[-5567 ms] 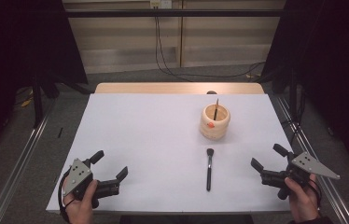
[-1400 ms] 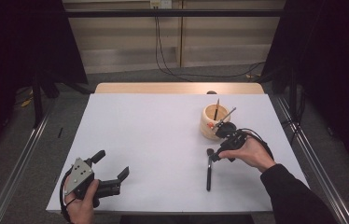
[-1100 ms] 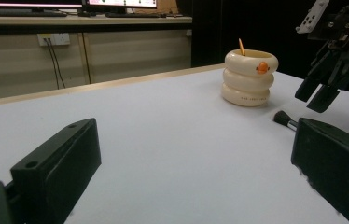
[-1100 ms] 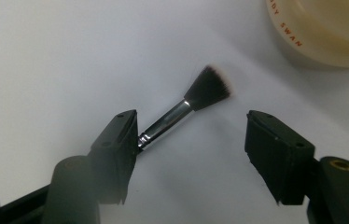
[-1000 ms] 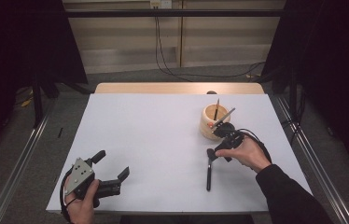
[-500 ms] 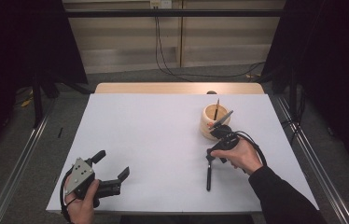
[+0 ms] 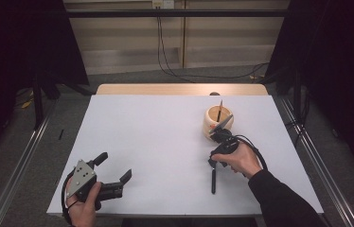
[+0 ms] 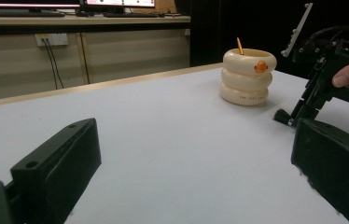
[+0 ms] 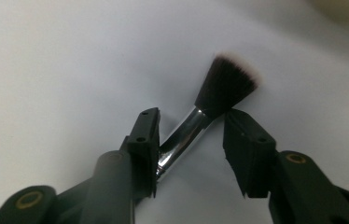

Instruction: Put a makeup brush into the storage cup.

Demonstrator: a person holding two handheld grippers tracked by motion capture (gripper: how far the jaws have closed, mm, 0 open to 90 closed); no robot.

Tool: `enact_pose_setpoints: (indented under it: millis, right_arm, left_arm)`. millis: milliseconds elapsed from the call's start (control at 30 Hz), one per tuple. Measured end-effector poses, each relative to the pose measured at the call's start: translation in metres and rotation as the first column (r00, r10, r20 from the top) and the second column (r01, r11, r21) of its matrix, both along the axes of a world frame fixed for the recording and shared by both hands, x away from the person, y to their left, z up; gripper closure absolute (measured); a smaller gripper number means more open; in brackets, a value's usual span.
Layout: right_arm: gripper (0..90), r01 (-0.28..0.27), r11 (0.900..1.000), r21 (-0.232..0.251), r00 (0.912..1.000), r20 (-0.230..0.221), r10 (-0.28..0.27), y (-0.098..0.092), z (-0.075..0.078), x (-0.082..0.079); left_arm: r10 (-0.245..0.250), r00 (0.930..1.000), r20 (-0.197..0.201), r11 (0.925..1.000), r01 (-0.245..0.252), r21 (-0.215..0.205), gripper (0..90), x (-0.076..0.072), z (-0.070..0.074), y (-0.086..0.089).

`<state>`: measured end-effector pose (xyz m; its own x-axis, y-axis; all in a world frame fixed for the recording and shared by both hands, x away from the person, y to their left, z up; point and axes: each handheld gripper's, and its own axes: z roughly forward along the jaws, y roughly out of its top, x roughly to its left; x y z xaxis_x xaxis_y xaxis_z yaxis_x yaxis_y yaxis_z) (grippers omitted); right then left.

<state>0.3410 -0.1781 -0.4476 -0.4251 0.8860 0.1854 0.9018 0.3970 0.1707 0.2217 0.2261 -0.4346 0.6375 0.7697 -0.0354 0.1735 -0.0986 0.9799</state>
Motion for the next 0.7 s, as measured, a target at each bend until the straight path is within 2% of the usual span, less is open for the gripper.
enact_pose_setpoints:
  millis: [133,367,433,600,700]
  right_arm:
    - [61.4,0.001,1.0,-0.004,1.0,0.006,-0.001,-0.0004,-0.0012,-0.0007]
    - [72.9,0.005,0.999,-0.044,0.9999,0.016,-0.004,-0.0007,-0.0011,-0.0005]
    - [75.2,-0.005,0.999,-0.038,0.9996,0.028,0.006,-0.002,-0.0023,0.0001]
    - [76.6,-0.02,0.998,-0.062,0.999,0.038,0.022,0.0,-0.0019,-0.0014]
    - [77.0,-0.024,0.998,-0.061,0.9991,0.035,0.026,-0.0003,-0.0019,-0.0012]
  left_arm:
    - [0.007,1.0,-0.005,1.0,-0.007,0.002,1.4,0.0002,-0.0003,0.0003]
    - [0.001,1.0,-0.003,1.0,-0.001,-0.002,1.4,-0.0001,-0.0002,-0.0006]
    - [0.0,1.0,-0.004,1.0,0.0,0.0,1.4,0.0,-0.0003,-0.0002]
    - [0.006,1.0,-0.003,1.0,-0.006,0.004,1.4,0.0,-0.0003,-0.0003]
    - [0.001,1.0,-0.006,1.0,-0.001,0.0,1.4,0.0,-0.0005,-0.0009]
